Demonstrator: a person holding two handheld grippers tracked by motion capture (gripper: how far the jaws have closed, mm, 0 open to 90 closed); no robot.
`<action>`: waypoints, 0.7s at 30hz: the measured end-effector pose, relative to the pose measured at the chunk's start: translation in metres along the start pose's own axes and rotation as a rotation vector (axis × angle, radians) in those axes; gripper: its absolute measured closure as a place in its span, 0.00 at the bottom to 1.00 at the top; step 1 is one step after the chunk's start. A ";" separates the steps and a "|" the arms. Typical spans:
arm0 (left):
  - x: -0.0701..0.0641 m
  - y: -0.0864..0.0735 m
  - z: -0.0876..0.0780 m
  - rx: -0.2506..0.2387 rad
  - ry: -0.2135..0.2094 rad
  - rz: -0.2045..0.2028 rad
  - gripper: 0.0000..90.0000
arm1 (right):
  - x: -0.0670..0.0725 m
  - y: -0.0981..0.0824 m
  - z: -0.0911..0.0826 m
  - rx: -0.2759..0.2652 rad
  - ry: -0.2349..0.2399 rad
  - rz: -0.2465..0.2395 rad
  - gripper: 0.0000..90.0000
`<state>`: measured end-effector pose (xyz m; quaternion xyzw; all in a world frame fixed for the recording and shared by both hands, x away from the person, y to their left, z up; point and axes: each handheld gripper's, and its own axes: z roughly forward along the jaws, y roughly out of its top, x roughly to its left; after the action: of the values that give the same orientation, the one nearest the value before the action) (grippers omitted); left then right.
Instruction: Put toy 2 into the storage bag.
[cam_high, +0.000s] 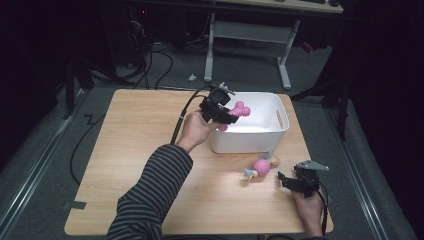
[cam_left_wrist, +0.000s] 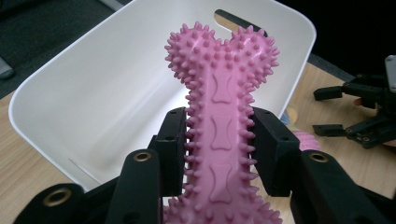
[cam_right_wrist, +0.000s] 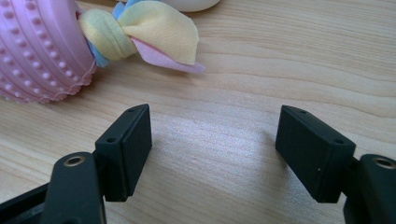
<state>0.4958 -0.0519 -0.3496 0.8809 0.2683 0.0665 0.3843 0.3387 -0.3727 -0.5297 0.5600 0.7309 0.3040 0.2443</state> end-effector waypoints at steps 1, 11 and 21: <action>0.000 0.000 0.002 0.000 0.000 0.000 0.65 | 0.000 0.000 0.000 0.000 0.000 0.000 0.30; 0.007 0.000 0.015 -0.007 0.022 0.005 0.65 | 0.000 0.000 0.000 0.000 0.000 0.000 0.31; 0.015 -0.002 0.026 -0.004 0.021 -0.004 0.65 | 0.000 0.000 0.000 0.000 -0.001 0.000 0.31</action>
<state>0.5159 -0.0594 -0.3708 0.8787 0.2742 0.0755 0.3834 0.3386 -0.3725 -0.5297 0.5603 0.7308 0.3038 0.2446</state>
